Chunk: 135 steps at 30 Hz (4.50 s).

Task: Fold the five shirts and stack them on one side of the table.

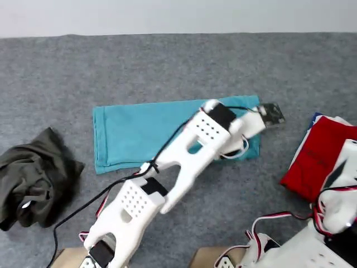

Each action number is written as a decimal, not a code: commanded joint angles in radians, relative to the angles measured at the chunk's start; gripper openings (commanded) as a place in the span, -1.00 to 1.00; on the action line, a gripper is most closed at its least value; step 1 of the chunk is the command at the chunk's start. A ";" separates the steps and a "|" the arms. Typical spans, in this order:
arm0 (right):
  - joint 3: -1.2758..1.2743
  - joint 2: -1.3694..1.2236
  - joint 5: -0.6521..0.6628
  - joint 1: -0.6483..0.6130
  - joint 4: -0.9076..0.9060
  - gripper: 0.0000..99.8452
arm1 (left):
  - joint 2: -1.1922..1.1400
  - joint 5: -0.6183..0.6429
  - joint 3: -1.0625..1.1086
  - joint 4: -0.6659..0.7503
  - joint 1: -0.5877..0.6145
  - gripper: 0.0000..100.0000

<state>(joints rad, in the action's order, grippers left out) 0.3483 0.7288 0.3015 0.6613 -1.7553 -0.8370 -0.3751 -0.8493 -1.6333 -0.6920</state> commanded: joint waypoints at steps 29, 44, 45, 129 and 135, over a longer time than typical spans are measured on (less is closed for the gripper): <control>-0.005 0.010 0.005 0.010 -0.041 -0.98 | -0.084 0.008 -0.236 0.117 0.196 -0.70; -0.005 0.010 0.008 0.012 -0.041 -0.98 | -0.015 0.015 -0.160 -0.124 -0.055 -0.73; -0.005 0.010 0.008 0.013 -0.041 -0.98 | 0.005 0.015 -0.105 -0.123 -0.074 -0.71; -0.192 0.108 0.009 0.008 -0.018 -0.98 | -0.112 0.049 0.024 -0.095 -0.157 -0.70; -0.192 0.107 0.009 0.008 -0.018 -0.98 | -0.166 0.055 -0.033 -0.089 -0.133 -0.71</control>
<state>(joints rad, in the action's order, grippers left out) 0.1580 0.8408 0.3015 0.6644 -1.7553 -1.0027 -0.3276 -0.8447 -1.7315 -0.8439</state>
